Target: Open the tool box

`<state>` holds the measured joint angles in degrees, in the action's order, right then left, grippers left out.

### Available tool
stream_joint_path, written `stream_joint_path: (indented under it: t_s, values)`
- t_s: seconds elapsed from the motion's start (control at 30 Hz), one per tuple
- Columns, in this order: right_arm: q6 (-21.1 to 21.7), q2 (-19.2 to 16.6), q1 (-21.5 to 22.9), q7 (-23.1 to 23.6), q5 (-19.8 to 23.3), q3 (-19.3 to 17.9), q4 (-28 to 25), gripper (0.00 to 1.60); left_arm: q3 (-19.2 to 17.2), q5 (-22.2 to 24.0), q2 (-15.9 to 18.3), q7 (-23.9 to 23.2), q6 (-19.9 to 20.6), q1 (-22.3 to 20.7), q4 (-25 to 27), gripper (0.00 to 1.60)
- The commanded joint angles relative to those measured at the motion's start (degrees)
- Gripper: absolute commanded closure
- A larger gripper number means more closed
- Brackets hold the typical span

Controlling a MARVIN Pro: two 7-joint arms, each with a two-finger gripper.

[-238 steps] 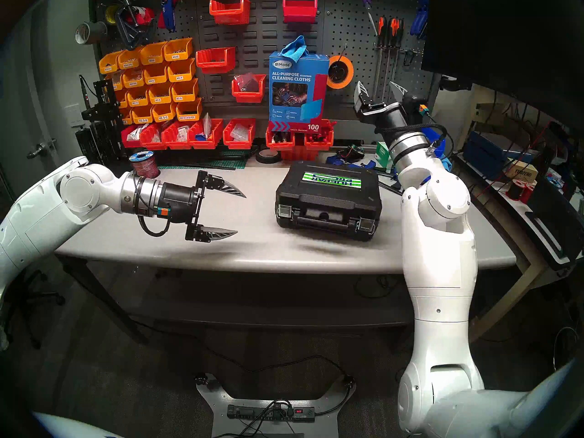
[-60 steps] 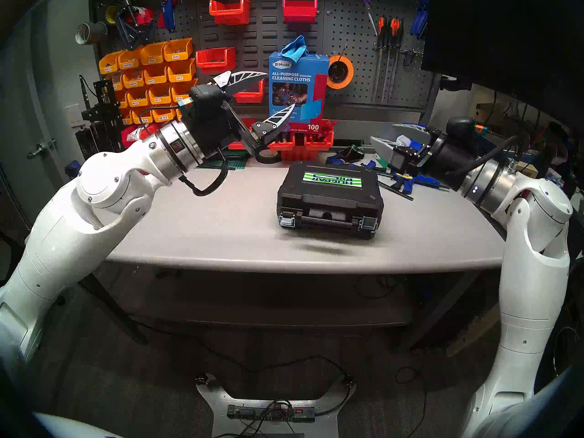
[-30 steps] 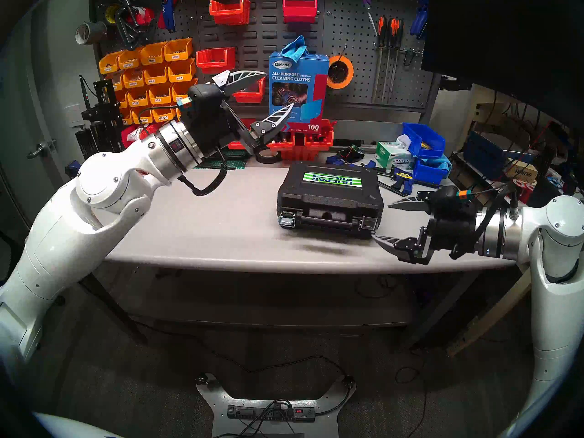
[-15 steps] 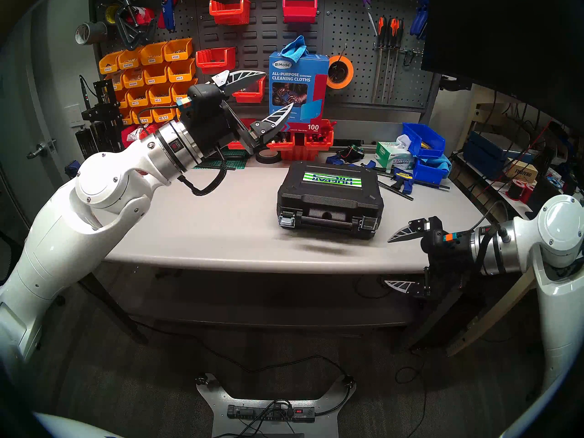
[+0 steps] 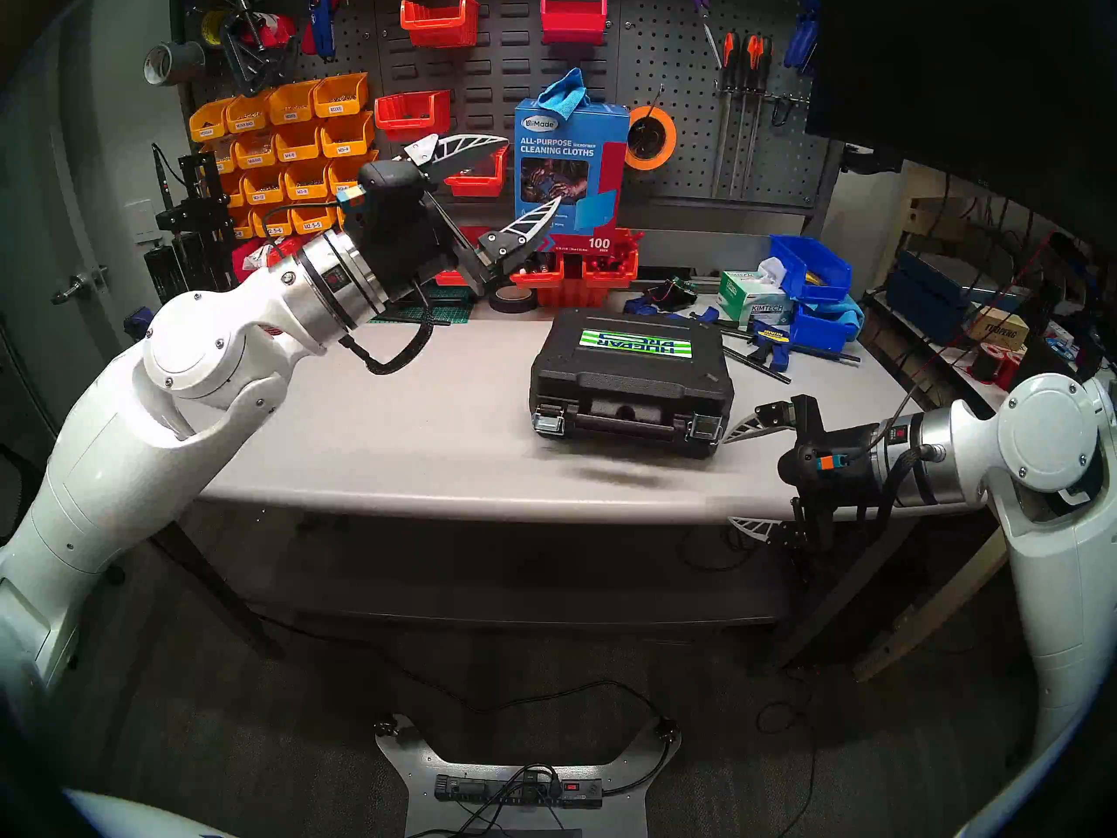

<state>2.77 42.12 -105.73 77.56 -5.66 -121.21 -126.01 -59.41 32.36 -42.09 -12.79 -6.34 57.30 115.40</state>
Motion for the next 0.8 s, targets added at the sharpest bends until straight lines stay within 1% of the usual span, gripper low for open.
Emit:
stream_joint_path:
  t_s: [0.0,0.23,0.4,0.57,0.67,0.77]
  values:
    - [0.7,-1.6,5.2,-3.9,-1.3,2.4,0.8,0.0,-0.4,0.1,0.1,-0.1,-0.2,-0.5,0.3,0.0]
    - [1.9,-2.3,7.6,-6.2,-3.0,5.6,1.5,0.0,-0.4,0.1,0.1,-0.1,-0.2,-0.5,0.3,0.0]
    - [2.7,-2.4,8.4,-6.8,-3.8,7.5,1.7,0.0,-0.4,0.1,0.1,-0.1,-0.2,-0.5,0.3,0.0]
    - [3.8,-2.9,8.3,-6.1,-4.4,8.8,1.5,0.0,-0.4,0.2,0.1,-0.1,-0.2,-0.5,0.3,0.0]
    - [4.7,-4.1,8.0,-4.4,-4.4,9.9,1.2,0.0,-0.4,0.2,0.1,-0.1,-0.2,-0.5,0.3,0.0]
    - [5.8,-4.6,7.4,-3.4,-5.0,10.6,0.8,0.0,-0.4,0.2,0.1,-0.1,-0.3,-0.5,0.3,0.0]
